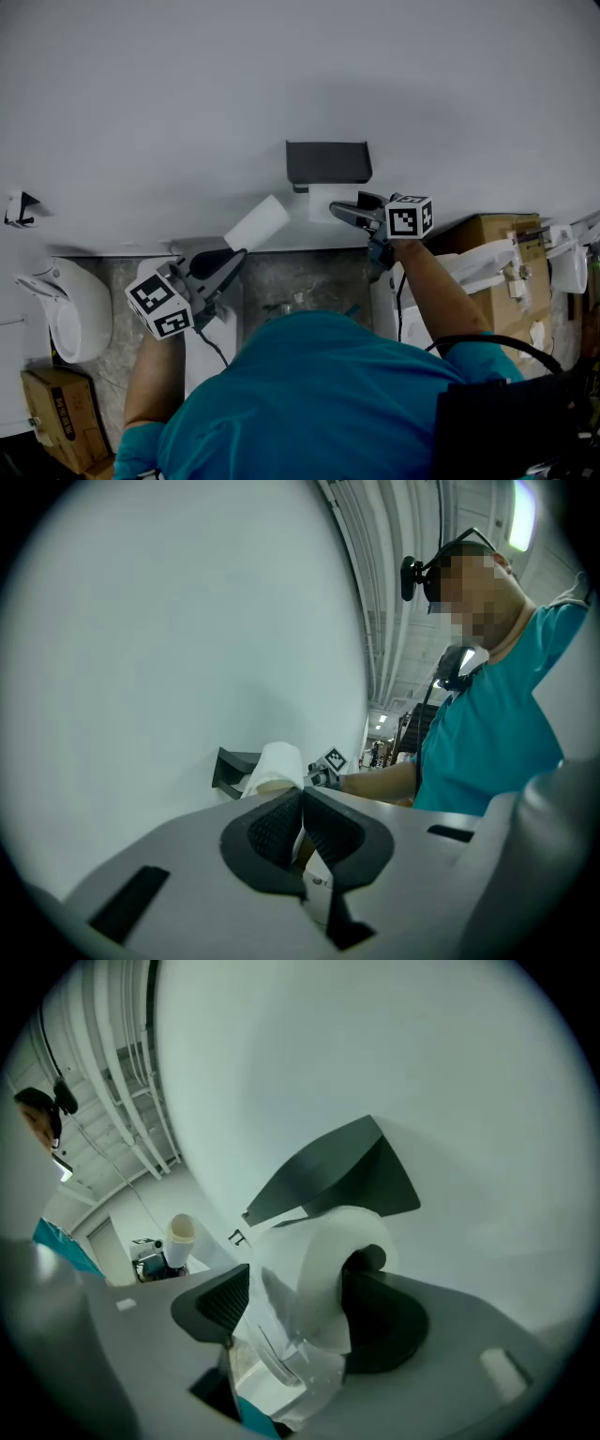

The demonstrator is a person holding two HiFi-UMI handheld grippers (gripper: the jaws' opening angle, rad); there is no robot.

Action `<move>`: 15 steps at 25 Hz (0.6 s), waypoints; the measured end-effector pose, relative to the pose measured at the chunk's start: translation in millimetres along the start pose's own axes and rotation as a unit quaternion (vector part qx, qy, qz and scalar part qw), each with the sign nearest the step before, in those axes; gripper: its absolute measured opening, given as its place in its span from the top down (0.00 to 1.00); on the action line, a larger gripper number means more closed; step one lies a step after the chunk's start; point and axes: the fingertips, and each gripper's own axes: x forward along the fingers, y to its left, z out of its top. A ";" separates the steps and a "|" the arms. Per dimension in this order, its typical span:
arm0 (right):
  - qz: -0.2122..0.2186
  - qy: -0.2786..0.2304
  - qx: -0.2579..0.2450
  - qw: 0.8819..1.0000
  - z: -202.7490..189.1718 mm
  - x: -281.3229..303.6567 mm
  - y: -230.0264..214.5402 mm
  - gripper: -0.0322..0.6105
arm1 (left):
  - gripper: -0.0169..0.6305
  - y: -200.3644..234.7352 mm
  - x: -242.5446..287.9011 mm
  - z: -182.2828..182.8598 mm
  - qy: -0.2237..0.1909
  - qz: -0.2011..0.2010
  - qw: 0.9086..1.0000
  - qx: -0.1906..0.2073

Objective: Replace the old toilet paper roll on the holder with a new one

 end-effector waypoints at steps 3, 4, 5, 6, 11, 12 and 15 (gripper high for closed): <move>-0.045 0.017 -0.010 0.999 -1.1 3.7 -3.8 0.49 | 0.96 -2.2 5.0 0.0 0.001 -0.005 1.000 -0.001; -0.060 0.023 -0.012 0.998 -2.0 4.6 -4.2 0.49 | 0.96 -2.9 6.3 -0.2 0.001 -0.006 1.000 -0.001; -0.074 0.029 -0.015 0.997 -2.9 5.5 -4.4 0.48 | 0.96 -3.4 7.1 -0.1 0.001 -0.007 1.000 -0.001; -0.088 0.034 -0.017 0.995 -3.6 6.3 -4.3 0.47 | 0.96 -3.7 7.4 0.0 0.001 -0.008 1.000 -0.001; -0.180 0.057 -0.016 0.982 -9.6 5.9 -14.9 0.40 | 0.96 -4.4 6.8 0.2 -0.002 -0.009 1.000 -0.003; -0.201 0.059 -0.017 0.978 -10.1 3.6 -19.4 0.36 | 0.96 -4.5 6.7 0.2 -0.002 -0.009 1.000 -0.003; -0.216 0.053 -0.021 0.975 -10.1 -1.3 -23.1 0.33 | 0.96 -4.7 6.2 -0.5 -0.003 -0.010 1.000 -0.005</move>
